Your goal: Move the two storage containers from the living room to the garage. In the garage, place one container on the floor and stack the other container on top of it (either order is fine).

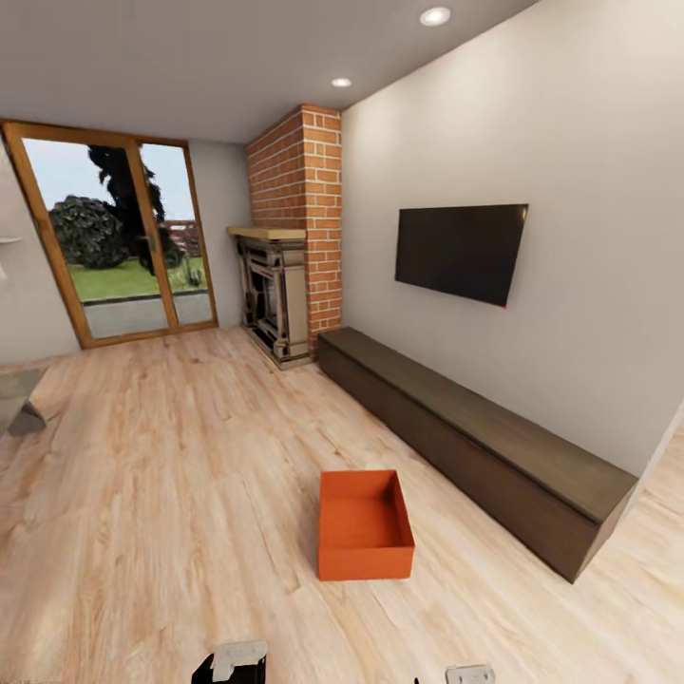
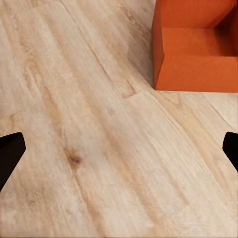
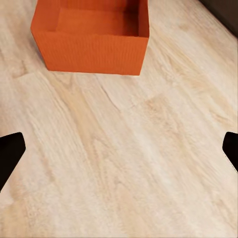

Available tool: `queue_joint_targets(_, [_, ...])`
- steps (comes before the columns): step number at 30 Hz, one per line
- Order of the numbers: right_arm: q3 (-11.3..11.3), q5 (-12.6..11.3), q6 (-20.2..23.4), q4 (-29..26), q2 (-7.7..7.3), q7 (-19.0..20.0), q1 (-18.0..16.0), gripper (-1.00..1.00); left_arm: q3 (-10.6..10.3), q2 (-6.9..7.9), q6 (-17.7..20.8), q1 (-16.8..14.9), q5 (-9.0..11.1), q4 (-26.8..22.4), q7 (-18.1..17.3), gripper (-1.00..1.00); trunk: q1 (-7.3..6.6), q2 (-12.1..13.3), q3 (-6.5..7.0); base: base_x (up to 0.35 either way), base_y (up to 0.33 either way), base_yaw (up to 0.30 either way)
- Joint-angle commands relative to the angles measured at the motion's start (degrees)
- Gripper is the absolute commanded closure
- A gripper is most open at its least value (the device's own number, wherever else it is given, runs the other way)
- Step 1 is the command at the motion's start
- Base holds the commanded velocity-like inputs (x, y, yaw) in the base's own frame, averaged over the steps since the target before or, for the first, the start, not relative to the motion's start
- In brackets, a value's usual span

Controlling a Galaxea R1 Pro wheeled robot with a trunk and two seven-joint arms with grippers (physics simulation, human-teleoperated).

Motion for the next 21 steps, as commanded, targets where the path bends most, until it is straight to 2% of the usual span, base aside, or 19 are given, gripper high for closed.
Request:
queue_joint_targets(1, [0.43, 0.26, -0.04, 0.03, -0.02, -0.6, -0.03, -1.0, -0.5, 0.02, -0.23, -0.07, 0.54, 0.07, 0.32, -1.0, 0.03, -0.03, -0.07, 0.307, -0.178, 0.259])
queue_joint_targets(6, [0.43, 0.22, -0.04, 0.03, -0.02, -0.6, -0.03, -1.0, -0.5, 0.03, -0.24, -0.07, 0.5, 0.07, 0.32, -1.0, 0.03, -0.03, -0.07, 0.311, -0.166, 0.239])
queue_joint_targets(10, [0.4, 0.11, -0.03, 0.03, -0.02, -0.59, -0.03, -1.0, -0.51, 0.04, -0.27, -0.07, 0.51, 0.07, 0.32, -1.0, 0.03, -0.03, -0.07, 0.291, -0.052, 0.084])
queue_joint_targets(13, [0.43, 0.09, -0.04, 0.03, -0.02, -0.6, -0.03, -1.0, -0.51, 0.04, -0.29, -0.07, 0.55, 0.07, 0.32, -1.0, 0.03, -0.03, -0.07, 0.086, -0.011, 0.011])
queue_joint_targets(17, [0.43, 0.05, 0.0, 0.03, -0.02, -0.61, -0.03, -1.0, -0.49, 0.04, -0.29, -0.07, 0.57, 0.07, 0.32, -1.0, 0.03, -0.03, -0.07, 0.052, -0.001, -0.202])
queue_joint_targets(21, [0.43, 0.01, -0.02, 0.03, -0.02, -0.57, -0.03, -1.0, -0.58, 0.04, -0.29, -0.07, 0.44, 0.07, 0.32, -1.0, 0.03, -0.03, -0.07, 0.229, 0.016, -0.252])
